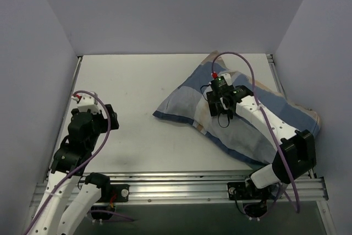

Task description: Remove the pillowcase from the pillow

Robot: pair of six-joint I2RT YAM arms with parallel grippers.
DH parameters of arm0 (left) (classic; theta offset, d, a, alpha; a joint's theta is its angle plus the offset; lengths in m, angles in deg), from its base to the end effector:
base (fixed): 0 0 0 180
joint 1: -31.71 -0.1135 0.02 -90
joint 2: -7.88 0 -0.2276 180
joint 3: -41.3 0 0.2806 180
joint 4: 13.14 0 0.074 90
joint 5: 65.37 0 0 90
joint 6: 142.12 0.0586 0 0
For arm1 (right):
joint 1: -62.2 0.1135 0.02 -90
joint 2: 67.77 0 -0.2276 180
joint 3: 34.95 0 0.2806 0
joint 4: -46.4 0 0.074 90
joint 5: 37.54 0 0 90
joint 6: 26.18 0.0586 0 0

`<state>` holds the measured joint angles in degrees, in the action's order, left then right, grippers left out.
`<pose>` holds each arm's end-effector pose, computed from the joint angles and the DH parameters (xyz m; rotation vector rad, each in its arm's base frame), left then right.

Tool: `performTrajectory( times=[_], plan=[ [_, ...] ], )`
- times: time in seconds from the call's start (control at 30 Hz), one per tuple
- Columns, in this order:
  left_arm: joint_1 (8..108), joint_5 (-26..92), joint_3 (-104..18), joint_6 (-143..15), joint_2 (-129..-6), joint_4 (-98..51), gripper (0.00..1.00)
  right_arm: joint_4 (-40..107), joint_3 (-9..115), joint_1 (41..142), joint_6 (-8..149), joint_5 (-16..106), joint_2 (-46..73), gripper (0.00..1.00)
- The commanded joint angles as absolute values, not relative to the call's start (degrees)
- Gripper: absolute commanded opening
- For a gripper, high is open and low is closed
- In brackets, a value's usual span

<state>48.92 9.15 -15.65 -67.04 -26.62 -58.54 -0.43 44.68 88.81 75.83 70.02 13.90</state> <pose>0.2070 -0.0478 0.2987 -0.1366 1.9527 -0.1028 0.3234 0.1422 0.2309 -0.1648 2.3668 -0.0514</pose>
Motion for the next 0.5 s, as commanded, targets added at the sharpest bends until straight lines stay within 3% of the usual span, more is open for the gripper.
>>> performTrajectory(
  times=[0.0, 0.03, 0.07, 0.17, 0.2, 0.27, 0.47],
  plan=[
    [48.14, 4.77, -15.61, -68.29, -23.68, -54.58, 0.94, 0.30, 44.27, 91.02, 79.11, 79.96, 19.32, 0.89],
    [48.14, 4.51, -15.61, -68.38, -23.33, -54.84, 0.94, 2.22, 43.93, 92.07, 79.38, 80.23, 21.77, 0.80],
    [48.14, 4.07, -15.61, -68.47, -23.06, -55.01, 0.94, 3.45, 43.75, 92.43, 79.55, 79.97, 22.84, 0.58],
    [48.14, 2.66, -15.96, -68.56, -22.71, -55.63, 0.94, 7.50, 44.71, 94.36, 79.91, 78.39, 26.62, 0.17],
    [48.14, 1.70, -16.13, -68.64, -22.71, -55.80, 0.94, 8.38, 45.50, 95.15, 79.91, 77.17, 27.41, 0.10],
    [48.23, 1.43, -16.05, -68.64, -22.71, -55.72, 0.94, 9.97, 47.87, 97.52, 80.43, 75.84, 29.87, 0.00],
    [48.23, 1.69, -15.87, -68.56, -22.45, -55.54, 0.94, 15.33, 60.96, 100.96, 81.40, 71.01, 37.07, 0.00]
  ],
)
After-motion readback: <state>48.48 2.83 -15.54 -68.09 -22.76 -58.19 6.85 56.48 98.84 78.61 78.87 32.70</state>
